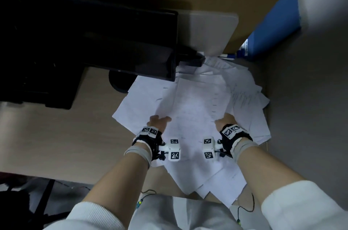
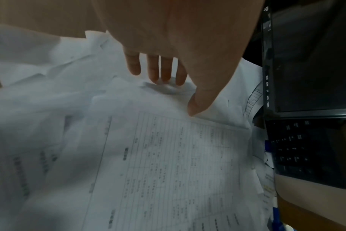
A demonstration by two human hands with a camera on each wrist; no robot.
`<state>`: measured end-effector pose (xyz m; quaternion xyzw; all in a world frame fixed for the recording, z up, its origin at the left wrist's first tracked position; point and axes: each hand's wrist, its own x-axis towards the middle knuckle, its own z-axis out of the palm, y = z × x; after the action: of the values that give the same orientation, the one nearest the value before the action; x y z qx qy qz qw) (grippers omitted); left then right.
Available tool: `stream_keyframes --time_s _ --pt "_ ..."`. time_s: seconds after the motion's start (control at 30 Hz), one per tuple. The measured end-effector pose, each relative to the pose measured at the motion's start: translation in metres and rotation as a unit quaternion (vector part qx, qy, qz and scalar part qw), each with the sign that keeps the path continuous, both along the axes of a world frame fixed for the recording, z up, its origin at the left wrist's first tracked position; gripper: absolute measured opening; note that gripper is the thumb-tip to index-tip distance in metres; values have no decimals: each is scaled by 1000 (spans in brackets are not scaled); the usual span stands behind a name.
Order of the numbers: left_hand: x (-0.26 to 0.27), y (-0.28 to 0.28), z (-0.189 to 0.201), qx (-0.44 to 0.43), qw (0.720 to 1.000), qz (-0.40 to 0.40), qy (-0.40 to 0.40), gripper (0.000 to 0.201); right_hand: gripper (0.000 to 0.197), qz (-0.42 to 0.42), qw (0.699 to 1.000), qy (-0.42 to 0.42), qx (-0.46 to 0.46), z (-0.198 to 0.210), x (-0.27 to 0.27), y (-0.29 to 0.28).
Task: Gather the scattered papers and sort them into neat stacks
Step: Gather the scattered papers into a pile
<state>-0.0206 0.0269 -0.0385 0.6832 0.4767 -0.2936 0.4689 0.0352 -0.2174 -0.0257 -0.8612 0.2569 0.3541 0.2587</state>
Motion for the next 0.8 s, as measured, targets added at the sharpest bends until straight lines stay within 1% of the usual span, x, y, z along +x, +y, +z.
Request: stream_keyframes --time_s 0.03,0.07,0.13,0.2,0.23,0.27,0.3,0.33,0.37,0.4,0.43,0.47,0.53,0.57,0.63,0.7,0.73,0.8 --pt "0 0 2 -5 1000 3 -1 103 46 2 1000 -3 7 -4 -2 2" --pt "-1 -1 3 -14 1000 13 -5 102 45 0 1000 -13 13 -8 -5 4" --pt "-3 -4 6 -46 999 22 -15 92 46 -15 999 -25 17 -11 -9 11" --pt "-6 -3 -5 -60 997 35 -21 93 54 -33 998 -15 43 -12 -10 18" --pt "-8 -3 -8 -50 997 44 -32 92 60 -37 998 1 57 -12 -11 21" --pt "-10 -2 -9 -43 997 46 -41 86 64 -30 997 14 65 -9 -12 23" --pt "-10 -3 -4 -41 997 32 -56 70 64 -17 998 29 57 -9 -12 24" --pt "-9 -3 2 -38 997 6 -64 49 60 -3 998 33 44 -9 -13 23" --pt "-8 -2 4 -32 997 -16 -71 35 51 -1 999 27 27 -6 -14 22" --pt "-8 -1 1 -27 996 -22 -82 31 42 -3 1000 12 3 -5 -15 20" --pt "-6 1 -1 -38 995 -6 -93 32 34 -2 999 8 -31 -1 -15 18" --pt "-5 2 -4 -52 993 23 -101 31 30 0 998 13 -68 1 -15 14" --pt "-2 5 -16 -54 993 37 -97 31 34 -6 991 26 -129 6 -14 5" --pt "0 4 -17 -50 994 30 -93 30 37 -23 991 28 -131 6 -13 0" --pt "1 0 -16 -45 993 24 -104 26 46 -75 995 10 -72 3 -13 -7" --pt "0 -5 -12 -62 993 10 -101 19 58 -111 994 -2 21 0 -14 -8" --pt "-2 -6 -8 -76 993 3 -94 15 63 -114 992 -2 61 0 -14 -5" --pt "-6 -8 0 -96 992 -7 -84 19 71 -102 989 3 105 0 -14 2"
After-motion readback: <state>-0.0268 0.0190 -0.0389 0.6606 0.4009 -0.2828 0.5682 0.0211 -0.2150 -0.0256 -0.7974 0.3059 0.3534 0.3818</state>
